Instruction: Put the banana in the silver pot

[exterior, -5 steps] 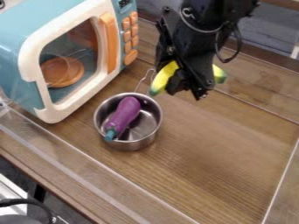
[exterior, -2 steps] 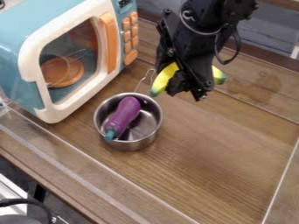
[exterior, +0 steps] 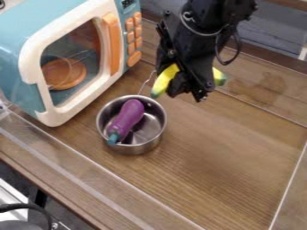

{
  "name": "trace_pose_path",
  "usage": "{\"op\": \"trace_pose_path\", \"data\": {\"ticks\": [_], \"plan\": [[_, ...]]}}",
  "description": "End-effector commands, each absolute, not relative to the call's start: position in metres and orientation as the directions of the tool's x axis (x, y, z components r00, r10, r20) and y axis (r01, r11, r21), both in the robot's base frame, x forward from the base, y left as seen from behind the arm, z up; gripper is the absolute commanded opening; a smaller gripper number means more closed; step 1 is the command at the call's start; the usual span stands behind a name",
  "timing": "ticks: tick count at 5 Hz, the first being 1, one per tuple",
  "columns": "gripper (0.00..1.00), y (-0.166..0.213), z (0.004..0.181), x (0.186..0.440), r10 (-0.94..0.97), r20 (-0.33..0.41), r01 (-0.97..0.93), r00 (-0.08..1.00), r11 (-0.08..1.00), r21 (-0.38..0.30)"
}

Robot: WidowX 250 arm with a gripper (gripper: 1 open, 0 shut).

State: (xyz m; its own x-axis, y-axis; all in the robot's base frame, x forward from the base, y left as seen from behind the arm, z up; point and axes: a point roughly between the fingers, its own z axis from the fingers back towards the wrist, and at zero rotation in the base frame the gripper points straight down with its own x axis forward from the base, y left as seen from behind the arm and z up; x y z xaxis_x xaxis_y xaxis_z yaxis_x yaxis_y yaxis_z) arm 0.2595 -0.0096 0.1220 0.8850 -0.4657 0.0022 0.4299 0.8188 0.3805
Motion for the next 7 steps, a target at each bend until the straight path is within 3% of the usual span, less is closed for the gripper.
{"op": "trace_pose_path", "data": {"ticks": [1, 7], "plan": [[0.00, -0.006, 0.131, 0.268, -0.455, 0.041, 0.403, 0.890, 0.824, 0.398], [0.00, 0.012, 0.120, 0.287, -0.392, 0.047, 0.340, 0.919, 0.845, 0.412]]}}
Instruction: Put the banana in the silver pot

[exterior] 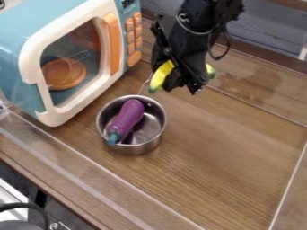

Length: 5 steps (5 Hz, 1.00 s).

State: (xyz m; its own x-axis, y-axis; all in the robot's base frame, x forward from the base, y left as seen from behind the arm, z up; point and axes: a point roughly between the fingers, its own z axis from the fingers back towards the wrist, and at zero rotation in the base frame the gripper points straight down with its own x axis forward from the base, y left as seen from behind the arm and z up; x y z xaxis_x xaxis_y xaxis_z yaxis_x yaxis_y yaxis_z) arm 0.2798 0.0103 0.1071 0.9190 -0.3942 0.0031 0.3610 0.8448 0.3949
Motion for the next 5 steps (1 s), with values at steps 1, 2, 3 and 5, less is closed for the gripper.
{"op": "trace_pose_path", "data": {"ticks": [1, 2, 3, 5], "plan": [[0.00, 0.015, 0.117, 0.290, -0.384, 0.049, 0.331, 0.922, 0.848, 0.415], [0.00, 0.017, 0.115, 0.293, -0.374, 0.051, 0.320, 0.926, 0.850, 0.418], [0.00, 0.019, 0.112, 0.297, -0.365, 0.053, 0.311, 0.929, 0.852, 0.421], [0.00, 0.021, 0.107, 0.304, -0.348, 0.059, 0.292, 0.936, 0.856, 0.427]]}}
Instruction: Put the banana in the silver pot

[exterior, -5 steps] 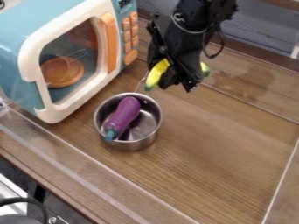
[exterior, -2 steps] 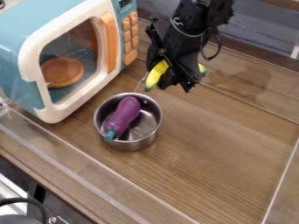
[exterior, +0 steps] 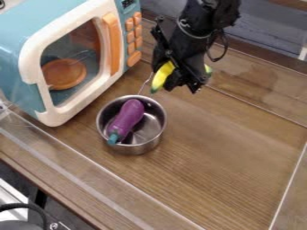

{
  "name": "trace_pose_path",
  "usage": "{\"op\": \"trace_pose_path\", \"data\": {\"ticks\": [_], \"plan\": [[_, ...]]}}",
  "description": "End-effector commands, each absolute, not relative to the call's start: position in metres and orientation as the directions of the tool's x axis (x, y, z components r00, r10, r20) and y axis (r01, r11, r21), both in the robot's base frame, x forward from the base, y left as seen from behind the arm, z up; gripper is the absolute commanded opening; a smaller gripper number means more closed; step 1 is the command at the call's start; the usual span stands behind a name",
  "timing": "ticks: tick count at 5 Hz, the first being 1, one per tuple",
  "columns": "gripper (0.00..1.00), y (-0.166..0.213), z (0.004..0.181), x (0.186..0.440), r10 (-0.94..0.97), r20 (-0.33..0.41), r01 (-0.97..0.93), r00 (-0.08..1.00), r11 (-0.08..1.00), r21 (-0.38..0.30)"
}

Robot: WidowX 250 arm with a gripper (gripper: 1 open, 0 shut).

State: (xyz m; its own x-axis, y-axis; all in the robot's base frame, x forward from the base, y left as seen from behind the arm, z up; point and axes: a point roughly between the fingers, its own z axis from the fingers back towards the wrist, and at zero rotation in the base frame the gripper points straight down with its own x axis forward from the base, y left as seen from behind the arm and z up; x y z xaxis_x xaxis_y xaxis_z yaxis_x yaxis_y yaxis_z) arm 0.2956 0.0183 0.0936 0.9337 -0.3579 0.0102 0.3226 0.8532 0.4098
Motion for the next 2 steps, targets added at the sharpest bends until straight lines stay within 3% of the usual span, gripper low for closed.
{"op": "trace_pose_path", "data": {"ticks": [1, 2], "plan": [[0.00, 0.0222, 0.1035, 0.3078, -0.341, 0.062, 0.284, 0.938, 0.858, 0.429], [0.00, 0.0231, 0.1001, 0.3118, -0.335, 0.064, 0.277, 0.940, 0.859, 0.431]]}}
